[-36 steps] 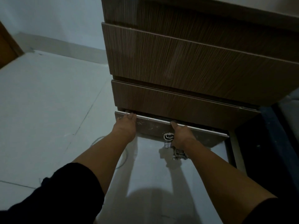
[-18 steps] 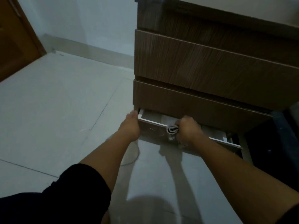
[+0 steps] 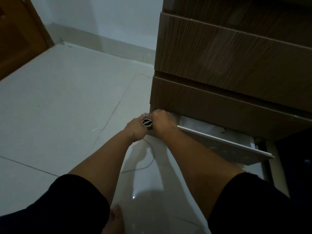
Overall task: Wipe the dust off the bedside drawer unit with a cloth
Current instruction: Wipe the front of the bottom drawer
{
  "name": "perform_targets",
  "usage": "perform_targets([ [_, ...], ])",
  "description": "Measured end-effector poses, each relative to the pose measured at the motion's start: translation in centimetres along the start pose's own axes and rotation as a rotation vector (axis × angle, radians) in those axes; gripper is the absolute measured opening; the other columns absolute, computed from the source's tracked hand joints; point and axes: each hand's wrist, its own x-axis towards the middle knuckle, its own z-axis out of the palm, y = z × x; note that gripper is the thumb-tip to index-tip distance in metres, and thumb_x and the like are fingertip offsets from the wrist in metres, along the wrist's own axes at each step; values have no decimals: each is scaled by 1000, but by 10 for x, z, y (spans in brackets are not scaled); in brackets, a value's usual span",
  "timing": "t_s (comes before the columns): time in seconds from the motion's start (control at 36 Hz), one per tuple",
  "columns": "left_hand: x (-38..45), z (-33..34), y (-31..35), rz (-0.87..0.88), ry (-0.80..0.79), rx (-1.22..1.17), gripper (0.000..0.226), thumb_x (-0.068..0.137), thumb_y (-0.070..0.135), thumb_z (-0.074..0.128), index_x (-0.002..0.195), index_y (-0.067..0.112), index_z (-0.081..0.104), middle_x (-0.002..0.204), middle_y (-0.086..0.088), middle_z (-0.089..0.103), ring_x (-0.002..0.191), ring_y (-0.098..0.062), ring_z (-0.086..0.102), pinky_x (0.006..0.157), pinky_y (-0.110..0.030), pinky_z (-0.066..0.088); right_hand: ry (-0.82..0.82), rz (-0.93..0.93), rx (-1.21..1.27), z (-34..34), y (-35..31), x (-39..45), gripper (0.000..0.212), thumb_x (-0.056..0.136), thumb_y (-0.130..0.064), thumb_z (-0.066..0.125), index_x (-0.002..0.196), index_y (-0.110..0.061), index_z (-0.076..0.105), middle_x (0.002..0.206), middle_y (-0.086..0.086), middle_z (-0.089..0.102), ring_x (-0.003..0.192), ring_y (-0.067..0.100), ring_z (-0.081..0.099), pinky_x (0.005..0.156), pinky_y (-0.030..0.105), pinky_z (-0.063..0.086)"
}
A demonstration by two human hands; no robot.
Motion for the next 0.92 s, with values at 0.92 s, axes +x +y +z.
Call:
perform_targets([
  [0.92, -20, 74, 46, 283, 0, 712, 76, 91, -3, 45, 154, 14, 5, 162, -2, 2, 150, -21, 1, 122, -38, 10, 168, 178, -39, 17, 128, -68, 29, 89, -19, 59, 117, -13, 65, 114, 12, 62, 108, 29, 59, 90, 33, 47],
])
